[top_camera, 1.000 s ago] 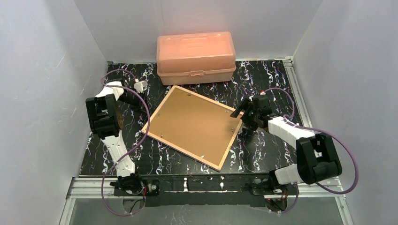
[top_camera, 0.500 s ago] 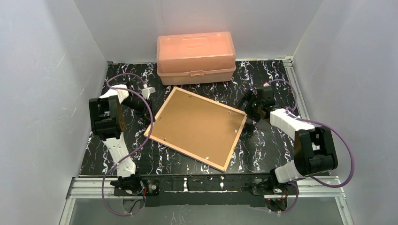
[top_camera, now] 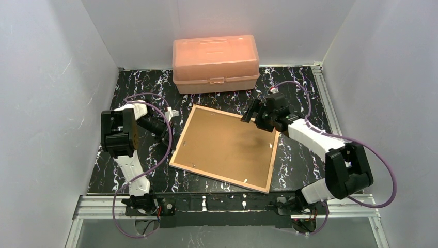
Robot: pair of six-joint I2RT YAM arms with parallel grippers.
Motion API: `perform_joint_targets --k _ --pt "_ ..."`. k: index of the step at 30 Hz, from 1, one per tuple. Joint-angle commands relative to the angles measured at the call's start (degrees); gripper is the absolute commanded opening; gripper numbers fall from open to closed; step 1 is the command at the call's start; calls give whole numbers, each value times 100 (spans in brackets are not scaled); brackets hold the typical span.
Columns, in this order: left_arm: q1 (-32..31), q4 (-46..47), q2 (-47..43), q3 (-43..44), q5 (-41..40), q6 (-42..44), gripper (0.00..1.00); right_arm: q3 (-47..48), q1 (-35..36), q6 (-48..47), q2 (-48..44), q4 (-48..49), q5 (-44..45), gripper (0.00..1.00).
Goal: Put the photo into the frame
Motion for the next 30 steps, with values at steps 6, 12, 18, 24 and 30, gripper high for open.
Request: perform_joint_targets --k 6,12,18,24,30 --pt "-93 -138 -492 -19 370 -147 11 -591 -767 -83 -889 -806 1388 99" --pt "-82 91 -803 373 249 -685 20 -999 -1043 141 -567 -464 1320 99" --pt "-83 816 -510 332 -160 -1244 21 -1316 -1124 536 -172 424 687 99" --pt "-98 1004 -179 163 88 -1360 20 -1113 -1149 711 258 849 292 99" --pt "-189 894 -253 -77 212 -1153 15 -467 -1142 579 780 972 6 99"
